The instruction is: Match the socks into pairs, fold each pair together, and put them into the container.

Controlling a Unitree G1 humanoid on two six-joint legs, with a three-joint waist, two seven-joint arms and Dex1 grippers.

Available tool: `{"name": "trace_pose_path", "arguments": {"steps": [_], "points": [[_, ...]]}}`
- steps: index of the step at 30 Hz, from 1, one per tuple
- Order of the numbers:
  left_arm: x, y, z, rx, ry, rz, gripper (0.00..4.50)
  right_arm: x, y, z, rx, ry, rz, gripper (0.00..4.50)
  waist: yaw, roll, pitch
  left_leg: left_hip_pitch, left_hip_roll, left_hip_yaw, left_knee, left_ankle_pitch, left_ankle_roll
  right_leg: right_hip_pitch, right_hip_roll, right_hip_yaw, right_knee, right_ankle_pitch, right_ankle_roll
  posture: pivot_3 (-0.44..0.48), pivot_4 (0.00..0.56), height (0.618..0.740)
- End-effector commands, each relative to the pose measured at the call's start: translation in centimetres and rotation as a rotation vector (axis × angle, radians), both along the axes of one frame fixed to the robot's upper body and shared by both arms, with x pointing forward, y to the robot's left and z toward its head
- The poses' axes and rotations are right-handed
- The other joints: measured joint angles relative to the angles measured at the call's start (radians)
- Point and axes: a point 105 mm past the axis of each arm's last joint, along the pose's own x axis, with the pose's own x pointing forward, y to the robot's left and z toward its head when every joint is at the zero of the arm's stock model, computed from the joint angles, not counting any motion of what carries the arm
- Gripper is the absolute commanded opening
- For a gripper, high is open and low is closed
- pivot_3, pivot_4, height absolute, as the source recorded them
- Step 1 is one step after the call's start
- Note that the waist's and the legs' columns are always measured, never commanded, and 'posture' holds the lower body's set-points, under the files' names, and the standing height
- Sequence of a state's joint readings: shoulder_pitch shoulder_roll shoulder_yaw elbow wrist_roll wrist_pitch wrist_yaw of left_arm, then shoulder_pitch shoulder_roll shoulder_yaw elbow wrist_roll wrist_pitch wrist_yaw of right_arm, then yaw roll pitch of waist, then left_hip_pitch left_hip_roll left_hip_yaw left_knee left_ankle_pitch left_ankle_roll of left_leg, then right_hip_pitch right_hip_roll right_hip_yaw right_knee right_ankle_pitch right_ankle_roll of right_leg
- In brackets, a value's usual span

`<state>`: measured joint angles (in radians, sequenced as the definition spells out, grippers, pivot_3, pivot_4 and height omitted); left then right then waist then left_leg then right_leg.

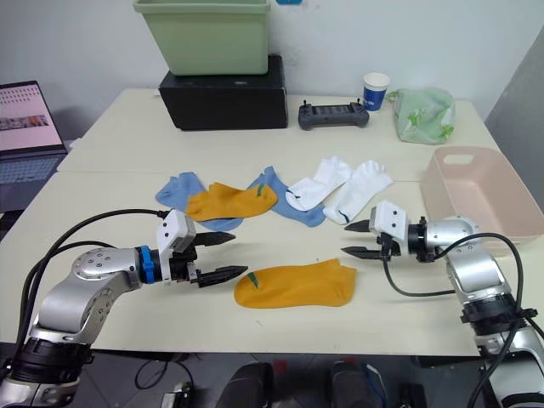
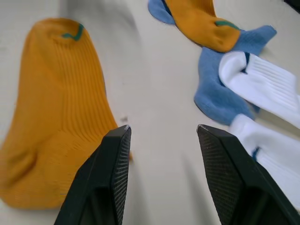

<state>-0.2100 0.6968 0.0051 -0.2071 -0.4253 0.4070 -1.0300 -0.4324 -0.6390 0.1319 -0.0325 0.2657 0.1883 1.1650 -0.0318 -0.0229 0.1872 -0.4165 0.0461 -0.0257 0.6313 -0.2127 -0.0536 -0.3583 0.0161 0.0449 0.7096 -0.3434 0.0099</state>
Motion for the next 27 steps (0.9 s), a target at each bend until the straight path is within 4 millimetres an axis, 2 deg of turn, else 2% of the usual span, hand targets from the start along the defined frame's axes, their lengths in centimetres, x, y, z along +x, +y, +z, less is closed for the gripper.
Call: {"name": "trace_pose_path", "arguments": {"steps": [1, 4, 6, 9, 12, 17, 19, 21, 23, 27], "points": [[-1.0, -2.6, -0.1, -0.001, -0.104, -0.055, 3.89, -2.4, 3.2, -0.1, 0.05, -0.021, 0.084, 1.82, 0.001, 0.0, 0.0, 0.0, 0.0, 0.0, 0.0, 0.0, 0.0, 0.0, 0.0, 0.0, 0.0, 0.0, 0.0, 0.0, 0.15, 0.74], [-1.9, -4.0, -1.6, 0.019, -0.111, -0.081, 2.89, -3.1, 4.5, -2.1, 0.039, -0.002, 0.072, 0.71, 0.0, 0.0, 0.0, 0.0, 0.0, 0.0, 0.0, 0.0, 0.0, 0.001, 0.0, 0.0, -0.001, 0.0, 0.0, 0.0, 0.15, 0.74], [-2.3, -4.3, -2.8, 0.047, -0.114, -0.084, 2.19, -3.6, 4.4, -3.8, -0.003, 0.016, 0.068, 0.01, 0.001, 0.0, 0.0, 0.0, -0.001, 0.0, 0.0, 0.0, 0.0, 0.0, 0.0, 0.0, 0.0, 0.0, 0.0, 0.0, 0.15, 0.74], [-2.1, -3.2, -5.1, 0.138, -0.129, -0.04, 1.19, -3.1, 2.8, -6.1, -0.064, 0.047, -0.018, 0.0, 0.002, 0.0, 0.0, 0.001, -0.001, 0.0, 0.0, 0.0, 0.0, 0.001, 0.0, 0.0, -0.001, 0.0, 0.0, 0.0, 0.15, 0.74], [-2.1, -1.8, -6.3, 0.177, -0.117, -0.017, 0.14, -3.0, 1.4, -6.6, -0.099, 0.049, -0.047, 0.0, 0.0, 0.0, 0.0, 0.001, -0.001, 0.001, 0.0, 0.0, 0.0, 0.001, 0.0, 0.0, 0.0, 0.0, 0.0, 0.0, 0.15, 0.74], [-2.6, 0.2, -6.1, 0.198, -0.111, -0.02, 0.03, -4.3, -1.8, -6.9, -0.157, 0.079, -0.054, 0.0, 0.002, 0.0, 0.0, 0.001, 0.0, 0.001, -0.001, 0.0, 0.0, 0.002, 0.0, 0.0, -0.001, 0.0, 0.0, 0.0, 0.15, 0.74], [-2.5, 0.4, -5.4, 0.18, -0.125, -0.019, 0.03, -4.6, -2.0, -6.3, -0.125, 0.082, -0.046, 0.0, 0.001, 0.0, 0.0, 0.003, 0.0, 0.001, -0.001, 0.0, 0.0, 0.003, 0.0, 0.0, -0.002, 0.0, 0.0, 0.0, 0.15, 0.74], [-2.8, -0.2, -3.9, 0.105, -0.134, -0.05, 0.03, -5.0, -1.4, -4.5, -0.014, 0.083, -0.021, 0.0, 0.0, 0.0, 0.0, 0.004, 0.0, 0.0, -0.001, 0.0, 0.0, 0.005, 0.0, -0.001, -0.002, 0.0, 0.0, 0.0, 0.15, 0.74], [-3.4, -0.8, -3.0, 0.066, -0.132, -0.089, 0.03, -5.2, -0.6, -3.6, 0.021, 0.074, 0.005, 0.0, -0.001, 0.0, 0.0, 0.004, 0.0, 0.001, -0.001, 0.0, 0.0, 0.004, 0.0, 0.0, -0.002, 0.0, 0.0, 0.0, 0.15, 0.74], [-4.4, -1.7, -3.0, 0.076, -0.106, -0.15, 0.03, -5.8, 1.4, -4.6, -0.007, 0.073, 0.032, 0.0, -0.001, 0.0, 0.0, 0.004, 0.0, 0.0, -0.001, 0.0, 0.0, 0.004, 0.0, -0.001, -0.002, 0.0, 0.0, 0.0, 0.15, 0.74]]}}
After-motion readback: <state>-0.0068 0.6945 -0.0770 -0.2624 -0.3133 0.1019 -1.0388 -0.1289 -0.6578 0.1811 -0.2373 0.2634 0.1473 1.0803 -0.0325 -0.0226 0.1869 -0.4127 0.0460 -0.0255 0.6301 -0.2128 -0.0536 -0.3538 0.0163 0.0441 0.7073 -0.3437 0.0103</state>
